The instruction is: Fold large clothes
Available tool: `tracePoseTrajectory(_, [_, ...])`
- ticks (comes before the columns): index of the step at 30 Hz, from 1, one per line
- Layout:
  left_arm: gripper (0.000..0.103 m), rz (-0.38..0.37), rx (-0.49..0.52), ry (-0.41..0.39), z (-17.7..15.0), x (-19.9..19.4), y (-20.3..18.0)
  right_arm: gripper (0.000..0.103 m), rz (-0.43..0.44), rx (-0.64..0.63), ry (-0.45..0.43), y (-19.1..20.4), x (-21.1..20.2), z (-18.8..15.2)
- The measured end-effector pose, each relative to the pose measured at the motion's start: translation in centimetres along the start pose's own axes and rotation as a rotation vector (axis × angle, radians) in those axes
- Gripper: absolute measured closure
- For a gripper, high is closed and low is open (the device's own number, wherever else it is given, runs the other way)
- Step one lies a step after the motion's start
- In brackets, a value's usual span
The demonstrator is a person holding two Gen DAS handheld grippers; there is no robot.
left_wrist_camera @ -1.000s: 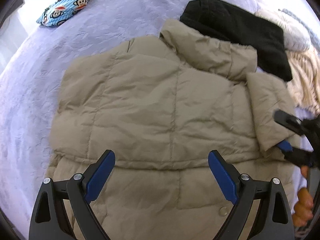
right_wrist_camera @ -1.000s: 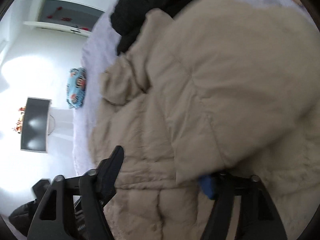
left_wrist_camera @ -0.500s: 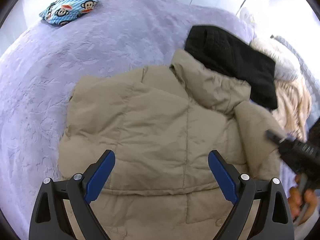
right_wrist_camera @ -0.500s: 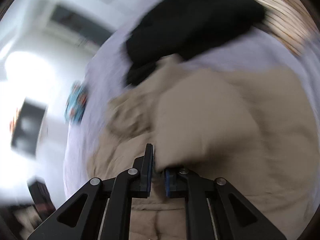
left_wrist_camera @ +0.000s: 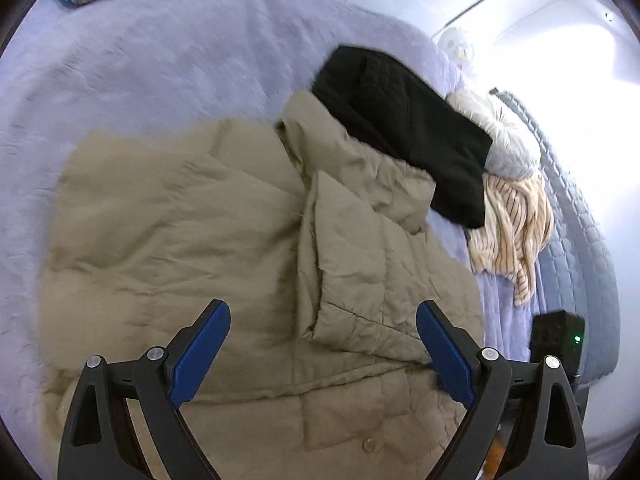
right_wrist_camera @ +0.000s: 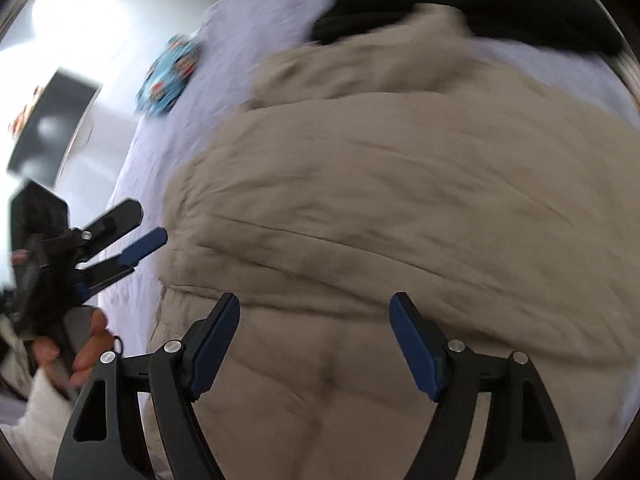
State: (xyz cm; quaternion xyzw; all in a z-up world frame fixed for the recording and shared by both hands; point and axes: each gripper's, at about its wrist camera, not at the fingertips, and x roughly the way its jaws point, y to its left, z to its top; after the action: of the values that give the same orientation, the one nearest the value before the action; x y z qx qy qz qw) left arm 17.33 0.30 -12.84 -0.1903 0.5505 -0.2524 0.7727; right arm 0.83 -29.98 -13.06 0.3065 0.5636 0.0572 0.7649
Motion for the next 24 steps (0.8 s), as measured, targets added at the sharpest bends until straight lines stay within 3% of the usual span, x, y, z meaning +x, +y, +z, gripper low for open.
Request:
tracePoseTrajectory(5, [0.011, -0.005, 0.021, 0.065, 0.6, 4.5, -1.4, 0.023, 0.034, 0.374, -0.09, -11.0, -4.7, -1.5])
tracePoseTrajectory(6, [0.028, -0.006, 0.03, 0.075, 0.5, 5.3, -2.0, 0.023, 0.046, 0.424, -0.111, -12.4, -5.1, -1.7])
tracePoseTrajectory(7, [0.055, -0.008, 0.033, 0.09, 0.5, 5.9, -2.3, 0.023, 0.062, 0.47, -0.135, -13.7, -5.5, -2.1])
tracePoseTrajectory(9, [0.093, -0.002, 0.03, 0.125, 0.5, 7.1, -2.6, 0.024, 0.095, 0.554, -0.186, -16.3, -6.2, -2.3])
tracePoseTrajectory(10, [0.093, 0.002, 0.025, 0.126, 0.3, 7.1, -2.8, 0.036, 0.102, 0.574, -0.208, -17.3, -6.5, -2.4])
tracePoseTrajectory(11, [0.093, 0.012, 0.03, 0.111, 0.1, 6.8, -3.0, 0.073, 0.088, 0.584, -0.219, -18.1, -6.6, -2.1])
tracePoseTrajectory(12, [0.093, 0.023, 0.049, 0.094, -0.3, 6.1, -3.2, 0.088, 0.09, 0.585, -0.217, -18.3, -6.5, -1.8])
tracePoseTrajectory(13, [0.093, 0.04, 0.07, 0.079, -0.8, 5.4, -3.4, 0.094, 0.106, 0.573, -0.224, -18.2, -6.3, -1.6])
tracePoseTrajectory(18, [0.093, 0.11, 0.101, 0.095, -3.4, 4.6, -2.1, 0.094, 0.083, 0.497, -0.185, -17.3, -4.2, -0.9])
tracePoseTrajectory(23, [0.093, 0.135, 0.084, 0.086, -3.7, 4.9, -0.9, 0.094, 0.077, 0.496, -0.178, -16.6, -2.7, -0.9])
tracePoseTrajectory(24, [0.088, 0.15, 0.085, 0.078, -3.7, 4.6, -1.0, 0.094, 0.073, 0.489, -0.177, -16.5, -2.7, -0.9])
